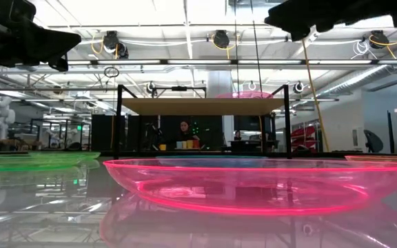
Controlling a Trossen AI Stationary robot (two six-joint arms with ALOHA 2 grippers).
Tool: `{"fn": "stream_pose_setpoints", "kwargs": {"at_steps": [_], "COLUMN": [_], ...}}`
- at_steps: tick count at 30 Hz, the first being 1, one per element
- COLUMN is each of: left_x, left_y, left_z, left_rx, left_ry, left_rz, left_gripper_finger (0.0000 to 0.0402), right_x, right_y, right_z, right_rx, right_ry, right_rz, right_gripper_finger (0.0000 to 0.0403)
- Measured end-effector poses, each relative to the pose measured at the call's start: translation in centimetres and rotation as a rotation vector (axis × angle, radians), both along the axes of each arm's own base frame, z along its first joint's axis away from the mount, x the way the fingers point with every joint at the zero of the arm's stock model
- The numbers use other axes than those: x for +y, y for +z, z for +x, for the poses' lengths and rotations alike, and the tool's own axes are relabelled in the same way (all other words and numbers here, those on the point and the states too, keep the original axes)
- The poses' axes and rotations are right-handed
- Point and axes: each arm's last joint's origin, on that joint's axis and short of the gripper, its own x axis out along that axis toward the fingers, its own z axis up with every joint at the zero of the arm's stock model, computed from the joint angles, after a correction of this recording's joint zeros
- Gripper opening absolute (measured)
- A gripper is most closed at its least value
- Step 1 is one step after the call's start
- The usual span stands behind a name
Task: Place and stack plates onto a shelf
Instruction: Stack the pink plate on top of the pink plate on the shelf
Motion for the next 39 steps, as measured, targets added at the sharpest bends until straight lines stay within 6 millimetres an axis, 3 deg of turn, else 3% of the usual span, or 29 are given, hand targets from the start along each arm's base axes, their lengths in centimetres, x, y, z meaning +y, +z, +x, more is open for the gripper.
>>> {"fn": "stream_pose_setpoints", "kwargs": {"at_steps": [9,39], "left_x": [0.0,-0.2], "left_y": [0.6,1.7], "left_z": [-0.1,-0.4], "left_rx": [-0.064,-0.162], "left_ry": [0.004,-0.088], "left_rz": [0.021,-0.222], "left_gripper_finger": [0.0017,0.0017], "right_x": [-0.2,0.0], "right_y": [-0.5,-1.4], "right_z": [-0.8,-1.1], "right_rx": [-0.069,-0.029], "right_ry": [-0.002,-0.013], "right_rz": [0.047,0.040], "right_gripper_finger": [0.0125,0.0125]}}
